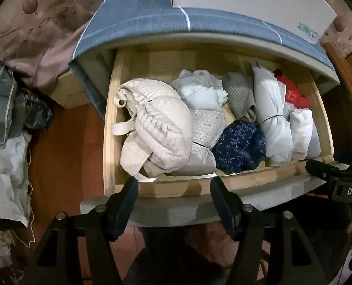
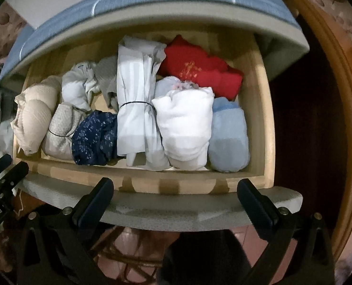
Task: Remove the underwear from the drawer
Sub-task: 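Reach into the drawer and grasp the cream knit underwear with the left tool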
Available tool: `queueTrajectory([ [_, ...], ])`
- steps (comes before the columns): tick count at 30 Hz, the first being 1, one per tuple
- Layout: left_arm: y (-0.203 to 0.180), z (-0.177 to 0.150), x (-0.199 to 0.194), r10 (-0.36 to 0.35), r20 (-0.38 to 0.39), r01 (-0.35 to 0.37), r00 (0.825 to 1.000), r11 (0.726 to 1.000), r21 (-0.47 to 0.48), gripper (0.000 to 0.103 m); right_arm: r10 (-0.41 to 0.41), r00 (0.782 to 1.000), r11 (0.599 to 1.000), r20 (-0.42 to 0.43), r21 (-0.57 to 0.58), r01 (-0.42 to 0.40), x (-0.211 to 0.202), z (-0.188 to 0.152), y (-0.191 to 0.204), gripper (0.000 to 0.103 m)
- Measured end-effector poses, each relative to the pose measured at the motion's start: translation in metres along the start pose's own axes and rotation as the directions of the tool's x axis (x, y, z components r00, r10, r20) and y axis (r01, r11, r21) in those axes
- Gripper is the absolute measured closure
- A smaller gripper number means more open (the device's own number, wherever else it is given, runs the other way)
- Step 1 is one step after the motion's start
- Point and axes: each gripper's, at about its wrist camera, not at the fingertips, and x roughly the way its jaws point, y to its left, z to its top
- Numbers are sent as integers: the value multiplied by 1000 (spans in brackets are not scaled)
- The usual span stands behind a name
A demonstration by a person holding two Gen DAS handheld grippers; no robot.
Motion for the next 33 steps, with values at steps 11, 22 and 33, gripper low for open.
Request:
queueTrajectory([
  [11,7,-4,0,-38,1,38,999,998,-42,38,44,999,999,-20,-9,-44,7,6,0,0],
  [22,44,24,-49,-53,143,76,988,984,-158,38,100,951,991,294,-116,-68,-44,-6,8,0],
  [33,32,57,-16,-98,12,99,995,977,-189,38,206,939,977,275,-115,-181,-23,-6,-4,1],
])
